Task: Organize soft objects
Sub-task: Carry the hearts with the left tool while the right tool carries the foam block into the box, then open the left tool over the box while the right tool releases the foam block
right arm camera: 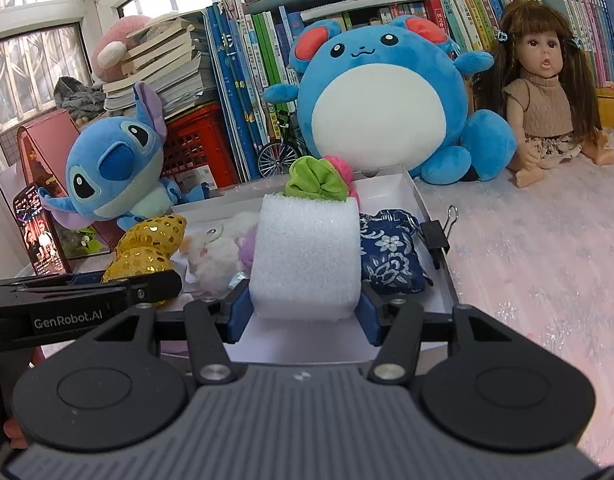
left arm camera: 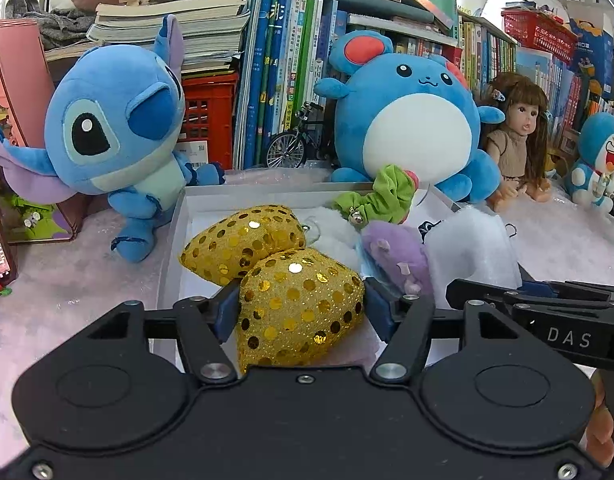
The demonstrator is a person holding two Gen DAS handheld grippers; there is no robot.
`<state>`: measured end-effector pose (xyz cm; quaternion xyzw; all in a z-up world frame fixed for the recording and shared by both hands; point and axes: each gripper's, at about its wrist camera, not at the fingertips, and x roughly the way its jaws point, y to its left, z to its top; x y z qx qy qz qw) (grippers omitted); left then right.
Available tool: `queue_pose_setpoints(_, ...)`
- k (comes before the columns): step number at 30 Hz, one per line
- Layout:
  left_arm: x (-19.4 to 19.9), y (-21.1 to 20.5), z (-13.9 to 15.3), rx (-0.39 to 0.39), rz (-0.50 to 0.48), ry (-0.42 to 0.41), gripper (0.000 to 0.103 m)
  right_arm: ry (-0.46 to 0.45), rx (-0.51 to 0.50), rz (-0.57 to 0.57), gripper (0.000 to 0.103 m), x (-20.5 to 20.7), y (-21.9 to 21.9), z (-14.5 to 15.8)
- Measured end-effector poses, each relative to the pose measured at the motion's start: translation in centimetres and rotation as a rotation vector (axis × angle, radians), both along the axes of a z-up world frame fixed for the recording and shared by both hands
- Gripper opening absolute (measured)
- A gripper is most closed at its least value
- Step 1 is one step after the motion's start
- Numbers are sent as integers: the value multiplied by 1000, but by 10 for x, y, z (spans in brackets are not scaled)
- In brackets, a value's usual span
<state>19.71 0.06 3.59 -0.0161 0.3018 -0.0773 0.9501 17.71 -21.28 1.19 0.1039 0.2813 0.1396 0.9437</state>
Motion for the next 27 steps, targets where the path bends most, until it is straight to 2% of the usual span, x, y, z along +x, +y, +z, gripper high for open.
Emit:
queue_pose_setpoints(5, -1, -1, 0, 8, -1, -3, 63, -4, -3, 4, 61, -2, -1, 0)
queue_pose_setpoints(11, -4, -1, 0, 20, 7, -3, 70, -20, -15, 5, 74, -6, -1, 5)
queue_pose_setpoints(16, -13, 1, 6, 24, 11, -32, 80, -61, -36, 15, 87, -17, -1, 13)
queue_pose_setpoints(20, -21, 3, 13, 15, 7, -41, 81, -89, -65, 25, 90, -28, -3, 19)
queue_pose_setpoints(25, -40, 7, 20, 10, 2, -65, 87, -118, -83, 45, 102, -50, -10, 24)
queue_pose_setpoints(27, -49, 8, 22, 9, -2, -74, 87, -128, -101, 65, 103, -59, -11, 24)
